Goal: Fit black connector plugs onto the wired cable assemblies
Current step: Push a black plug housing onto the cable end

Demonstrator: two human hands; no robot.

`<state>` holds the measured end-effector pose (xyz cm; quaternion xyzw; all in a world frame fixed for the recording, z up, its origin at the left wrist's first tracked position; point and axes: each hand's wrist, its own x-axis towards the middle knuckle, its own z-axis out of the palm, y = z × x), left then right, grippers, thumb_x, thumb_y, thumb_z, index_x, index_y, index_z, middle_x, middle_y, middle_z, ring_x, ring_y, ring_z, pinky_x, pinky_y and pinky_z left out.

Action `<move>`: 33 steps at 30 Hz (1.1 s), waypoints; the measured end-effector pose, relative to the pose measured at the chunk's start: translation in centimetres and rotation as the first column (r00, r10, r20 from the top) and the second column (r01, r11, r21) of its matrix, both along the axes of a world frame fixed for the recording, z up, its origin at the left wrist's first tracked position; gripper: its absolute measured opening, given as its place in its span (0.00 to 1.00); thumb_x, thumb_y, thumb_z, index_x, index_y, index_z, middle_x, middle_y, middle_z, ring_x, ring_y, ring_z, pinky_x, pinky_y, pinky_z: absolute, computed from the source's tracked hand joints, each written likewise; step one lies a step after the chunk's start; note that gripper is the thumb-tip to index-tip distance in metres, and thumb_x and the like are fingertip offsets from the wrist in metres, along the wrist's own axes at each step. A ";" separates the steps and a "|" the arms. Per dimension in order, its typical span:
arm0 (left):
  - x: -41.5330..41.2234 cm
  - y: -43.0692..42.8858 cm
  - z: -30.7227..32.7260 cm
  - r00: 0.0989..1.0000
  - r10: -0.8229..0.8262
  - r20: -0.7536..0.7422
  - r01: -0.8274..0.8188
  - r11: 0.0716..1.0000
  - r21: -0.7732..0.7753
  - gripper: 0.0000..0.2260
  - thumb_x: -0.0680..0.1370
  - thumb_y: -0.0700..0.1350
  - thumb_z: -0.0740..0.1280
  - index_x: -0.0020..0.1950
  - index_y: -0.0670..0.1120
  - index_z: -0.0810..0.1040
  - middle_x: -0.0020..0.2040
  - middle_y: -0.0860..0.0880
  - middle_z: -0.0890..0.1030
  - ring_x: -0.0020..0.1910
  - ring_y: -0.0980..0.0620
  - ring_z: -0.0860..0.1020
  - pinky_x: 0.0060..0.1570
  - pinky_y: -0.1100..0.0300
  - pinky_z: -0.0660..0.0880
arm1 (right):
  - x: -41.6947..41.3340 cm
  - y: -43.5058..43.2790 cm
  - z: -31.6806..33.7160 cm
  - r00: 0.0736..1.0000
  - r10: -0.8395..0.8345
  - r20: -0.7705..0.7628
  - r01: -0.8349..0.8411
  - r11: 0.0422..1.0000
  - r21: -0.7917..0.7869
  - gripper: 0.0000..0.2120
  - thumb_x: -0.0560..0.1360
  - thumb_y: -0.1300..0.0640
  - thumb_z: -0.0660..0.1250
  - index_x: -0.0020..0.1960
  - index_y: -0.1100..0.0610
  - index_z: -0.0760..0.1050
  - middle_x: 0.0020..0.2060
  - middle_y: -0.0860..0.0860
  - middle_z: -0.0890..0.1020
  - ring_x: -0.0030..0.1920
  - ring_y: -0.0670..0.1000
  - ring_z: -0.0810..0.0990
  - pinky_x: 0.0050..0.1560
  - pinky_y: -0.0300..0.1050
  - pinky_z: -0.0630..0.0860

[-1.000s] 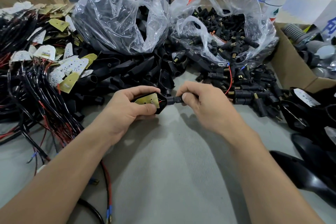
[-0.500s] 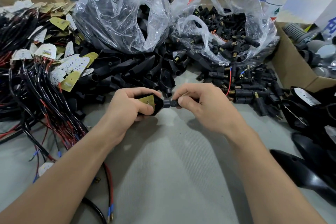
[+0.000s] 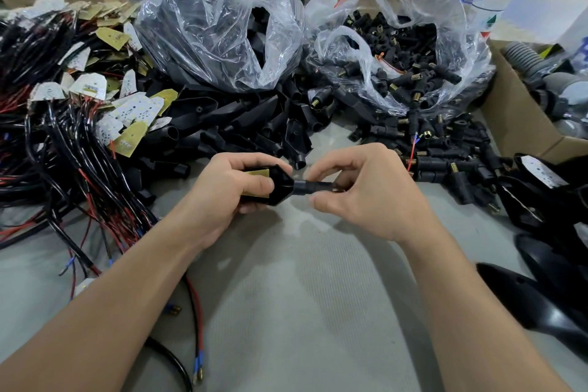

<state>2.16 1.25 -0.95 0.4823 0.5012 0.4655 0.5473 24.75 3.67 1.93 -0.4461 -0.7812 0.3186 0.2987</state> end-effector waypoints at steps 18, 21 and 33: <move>0.1 -0.9 0.4 0.997 -0.032 0.071 0.031 0.999 0.009 0.16 0.68 0.37 0.65 0.52 0.45 0.87 0.37 0.44 0.80 0.29 0.49 0.75 0.24 0.62 0.67 | -2.0 -1.8 0.3 0.992 -0.046 0.120 0.011 0.961 0.275 0.14 0.70 0.56 0.76 0.53 0.43 0.84 0.41 0.45 0.87 0.43 0.51 0.85 0.52 0.50 0.79; 0.5 -1.0 0.6 0.996 0.025 0.088 -0.023 1.000 -0.015 0.16 0.68 0.40 0.65 0.52 0.44 0.86 0.37 0.43 0.80 0.29 0.48 0.75 0.25 0.62 0.67 | -2.2 -1.9 0.1 0.993 -0.057 0.105 0.027 0.963 0.267 0.13 0.69 0.55 0.77 0.52 0.43 0.84 0.38 0.45 0.86 0.40 0.50 0.84 0.48 0.49 0.79; 0.9 -1.2 0.8 0.870 0.425 -0.252 -0.293 0.854 0.429 0.22 0.69 0.40 0.72 0.57 0.62 0.86 0.50 0.58 0.87 0.49 0.52 0.86 0.54 0.50 0.83 | -1.2 -0.5 -0.2 0.960 -0.281 0.005 0.271 0.927 0.258 0.09 0.68 0.52 0.79 0.47 0.44 0.86 0.32 0.39 0.81 0.38 0.45 0.80 0.42 0.30 0.70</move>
